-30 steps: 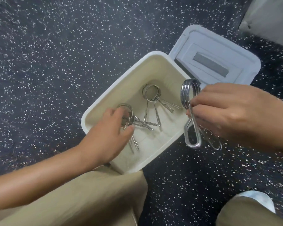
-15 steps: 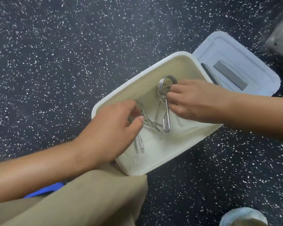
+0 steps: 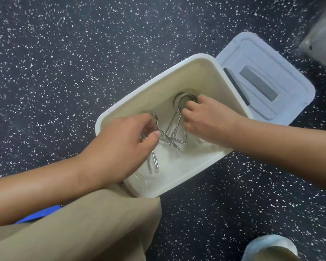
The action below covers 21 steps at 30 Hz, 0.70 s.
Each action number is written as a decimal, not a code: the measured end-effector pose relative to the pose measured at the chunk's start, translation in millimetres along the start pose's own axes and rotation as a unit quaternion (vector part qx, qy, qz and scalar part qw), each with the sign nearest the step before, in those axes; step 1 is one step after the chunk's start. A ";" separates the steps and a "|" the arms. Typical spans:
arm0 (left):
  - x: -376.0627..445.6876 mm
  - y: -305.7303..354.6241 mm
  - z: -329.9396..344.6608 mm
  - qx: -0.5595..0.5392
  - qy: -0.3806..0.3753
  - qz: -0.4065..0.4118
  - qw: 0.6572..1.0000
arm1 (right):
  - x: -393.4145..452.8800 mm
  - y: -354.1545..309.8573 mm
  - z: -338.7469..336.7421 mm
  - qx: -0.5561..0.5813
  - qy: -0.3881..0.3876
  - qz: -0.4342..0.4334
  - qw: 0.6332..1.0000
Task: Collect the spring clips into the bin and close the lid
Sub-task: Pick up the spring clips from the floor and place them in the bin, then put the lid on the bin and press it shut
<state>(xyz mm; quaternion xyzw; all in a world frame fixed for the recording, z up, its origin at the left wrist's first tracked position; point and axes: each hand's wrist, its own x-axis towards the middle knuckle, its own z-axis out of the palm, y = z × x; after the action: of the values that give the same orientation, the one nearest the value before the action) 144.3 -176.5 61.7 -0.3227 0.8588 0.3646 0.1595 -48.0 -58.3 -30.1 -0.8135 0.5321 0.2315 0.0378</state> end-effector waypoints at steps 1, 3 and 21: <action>0.2 1.6 0.2 0.001 0.000 0.000 1.000 | -1.4 -0.9 -2.5 0.010 0.001 0.002 1.000; 0.6 3.8 0.0 0.005 0.002 0.001 1.000 | -4.6 -1.3 -7.3 0.044 0.004 0.017 0.999; 9.2 19.0 -8.5 -0.005 0.005 -0.004 1.000 | -77.2 82.6 -7.1 0.275 0.188 0.393 0.857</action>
<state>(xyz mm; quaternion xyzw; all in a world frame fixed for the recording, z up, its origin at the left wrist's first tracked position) 124.5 -176.7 72.8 -0.3283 0.8566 0.3665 0.1555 -143.7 -30.6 23.7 -0.5216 0.8463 -0.0856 0.0655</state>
